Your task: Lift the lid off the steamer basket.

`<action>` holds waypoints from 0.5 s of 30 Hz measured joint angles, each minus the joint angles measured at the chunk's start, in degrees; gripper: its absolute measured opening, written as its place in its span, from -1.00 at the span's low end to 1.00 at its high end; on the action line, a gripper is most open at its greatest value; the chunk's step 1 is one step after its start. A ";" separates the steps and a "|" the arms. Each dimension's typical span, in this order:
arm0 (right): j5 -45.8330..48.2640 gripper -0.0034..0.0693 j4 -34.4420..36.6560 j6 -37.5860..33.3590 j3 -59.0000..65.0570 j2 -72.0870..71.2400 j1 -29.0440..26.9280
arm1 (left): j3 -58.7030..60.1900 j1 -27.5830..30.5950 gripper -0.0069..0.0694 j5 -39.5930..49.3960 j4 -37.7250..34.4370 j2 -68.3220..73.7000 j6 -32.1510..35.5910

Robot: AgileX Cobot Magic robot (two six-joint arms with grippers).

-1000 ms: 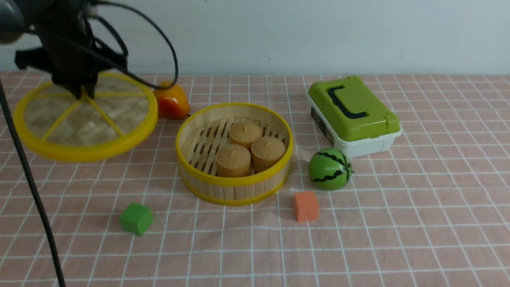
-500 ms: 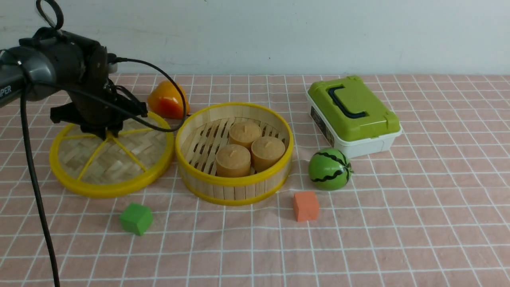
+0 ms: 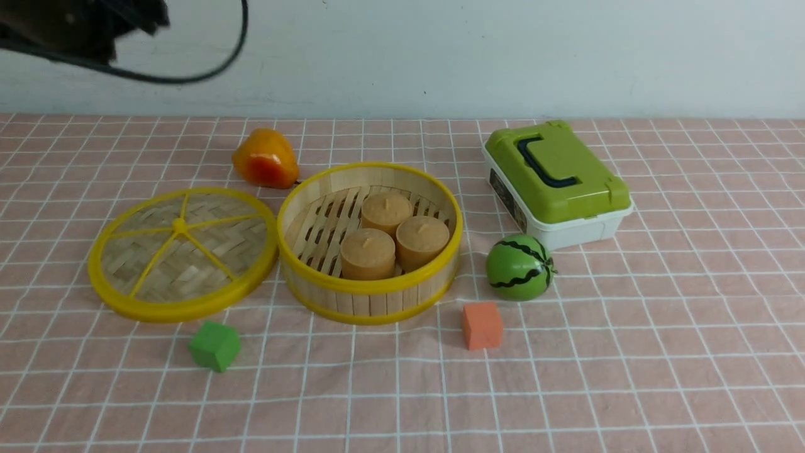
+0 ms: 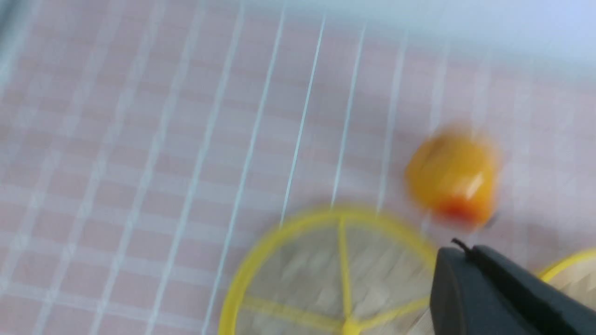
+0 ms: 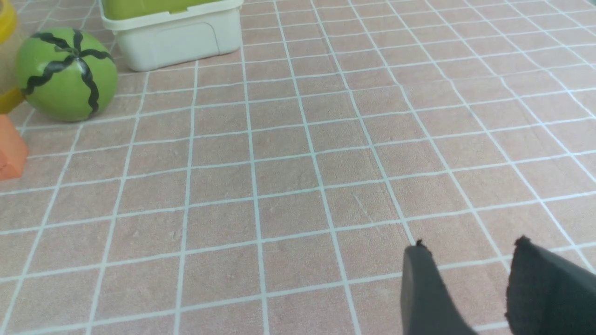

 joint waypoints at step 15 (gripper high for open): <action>0.00 -0.24 0.00 0.00 0.00 0.00 0.00 | 41.57 0.00 -0.85 -13.86 -5.59 -48.13 4.33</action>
